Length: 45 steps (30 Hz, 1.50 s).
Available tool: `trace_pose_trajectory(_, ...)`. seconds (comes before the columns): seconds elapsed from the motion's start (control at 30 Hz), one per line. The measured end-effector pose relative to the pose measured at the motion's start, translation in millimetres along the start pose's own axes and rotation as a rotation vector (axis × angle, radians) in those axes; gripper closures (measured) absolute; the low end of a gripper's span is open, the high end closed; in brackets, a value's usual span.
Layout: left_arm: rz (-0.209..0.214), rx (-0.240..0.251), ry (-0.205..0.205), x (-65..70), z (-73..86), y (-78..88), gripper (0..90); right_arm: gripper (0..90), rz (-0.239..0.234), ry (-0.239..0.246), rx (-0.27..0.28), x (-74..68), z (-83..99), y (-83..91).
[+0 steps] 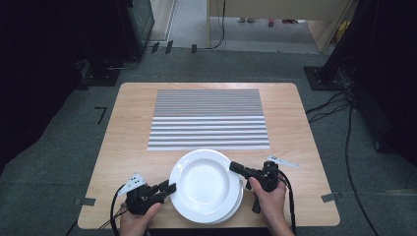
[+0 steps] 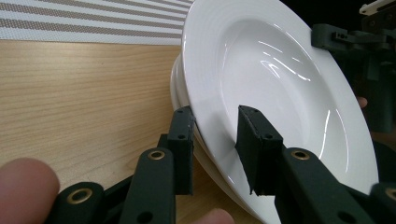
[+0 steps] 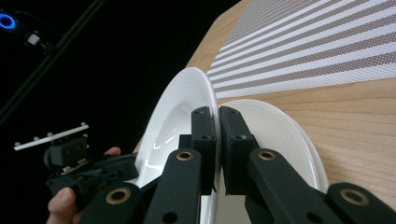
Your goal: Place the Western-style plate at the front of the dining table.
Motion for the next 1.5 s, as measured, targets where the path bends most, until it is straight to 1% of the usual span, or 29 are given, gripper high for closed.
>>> trace_pose_trajectory(0.1, 0.005, -0.002, 0.005, -0.9, 0.2, -0.1, 68.1, 87.2, -0.008, -0.002, 0.011, 0.2, 0.6, -0.9)
trace_pose_trajectory(0.23, 0.01, -0.007, 0.008, -1.3, 0.5, -0.6, 67.9, 87.3, -0.006, 0.001, 0.016, -0.7, 0.9, -1.2)
trace_pose_trajectory(0.33, 0.017, -0.016, 0.008, -1.8, 0.9, -1.6, 67.6, 87.8, -0.011, -0.012, 0.021, -1.3, 0.4, -0.8)
trace_pose_trajectory(0.43, 0.016, -0.016, 0.005, -1.8, 1.0, -1.7, 67.4, 88.2, -0.005, -0.029, 0.03, -1.5, 1.0, -1.1)
trace_pose_trajectory(0.5, 0.018, -0.025, -0.001, -1.4, 1.5, -2.1, 67.2, 88.3, 0.002, -0.042, 0.039, -1.2, 1.5, -1.3)
trace_pose_trajectory(0.73, 0.027, -0.039, -0.001, -1.1, 3.1, -2.8, 65.8, 88.2, 0.02, -0.038, 0.055, -1.9, 2.4, -1.9)
trace_pose_trajectory(0.9, 0.04, -0.08, -0.027, 2.4, 6.5, -3.8, 62.3, 88.1, 0.043, -0.064, 0.067, 2.7, 3.7, -0.3)
trace_pose_trajectory(1.03, 0.073, -0.109, -0.002, 1.6, 9.1, -3.8, 60.8, 88.1, 0.045, -0.074, 0.075, 3.9, 4.7, 0.0)
trace_pose_trajectory(1.07, 0.084, -0.119, -0.003, 2.0, 9.8, -3.8, 60.2, 88.1, 0.046, -0.075, 0.077, 3.9, 4.9, 0.0)
trace_pose_trajectory(1.1, 0.084, -0.119, -0.003, 2.0, 9.8, -3.8, 59.0, 88.2, 0.046, -0.078, 0.079, 3.8, 5.1, 0.0)
trace_pose_trajectory(1.13, 0.09, -0.132, -0.004, 2.8, 10.7, -4.0, 56.2, 88.2, 0.046, -0.081, 0.081, 3.9, 5.4, 0.1)
trace_pose_trajectory(1.17, 0.092, -0.136, -0.008, 3.5, 11.4, -3.7, 56.2, 88.2, 0.046, -0.081, 0.081, 3.9, 5.4, 0.1)
trace_pose_trajectory(1.2, 0.088, -0.137, -0.016, 4.2, 11.6, -3.0, 56.0, 88.2, 0.046, -0.085, 0.083, 4.1, 5.7, 0.3)
trace_pose_trajectory(1.23, 0.08, -0.133, -0.033, 6.4, 11.6, -1.8, 56.1, 88.3, 0.046, -0.09, 0.087, 4.7, 6.2, 0.4)
trace_pose_trajectory(1.27, 0.073, -0.131, -0.039, 7.3, 11.6, -1.5, 56.5, 88.3, 0.047, -0.093, 0.088, 4.7, 6.2, 0.5)
trace_pose_trajectory(1.37, 0.068, -0.131, -0.043, 8.3, 11.5, -1.1, 56.5, 88.3, 0.048, -0.095, 0.09, 4.6, 6.5, 0.5)
trace_pose_trajectory(1.5, 0.066, -0.128, -0.052, 8.8, 11.4, -0.7, 56.6, 88.4, 0.041, -0.116, 0.103, 5.6, 7.9, 0.9)
Point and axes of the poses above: each handheld gripper's, and its own axes: y roughly backward along the jaws, z roughly out of its underside, x roughly to its right, the point moved 1 cm from there along -y, roughly forward along the jaws, and after that the axes turned 13 degrees about -z, right-handed, at the moved point
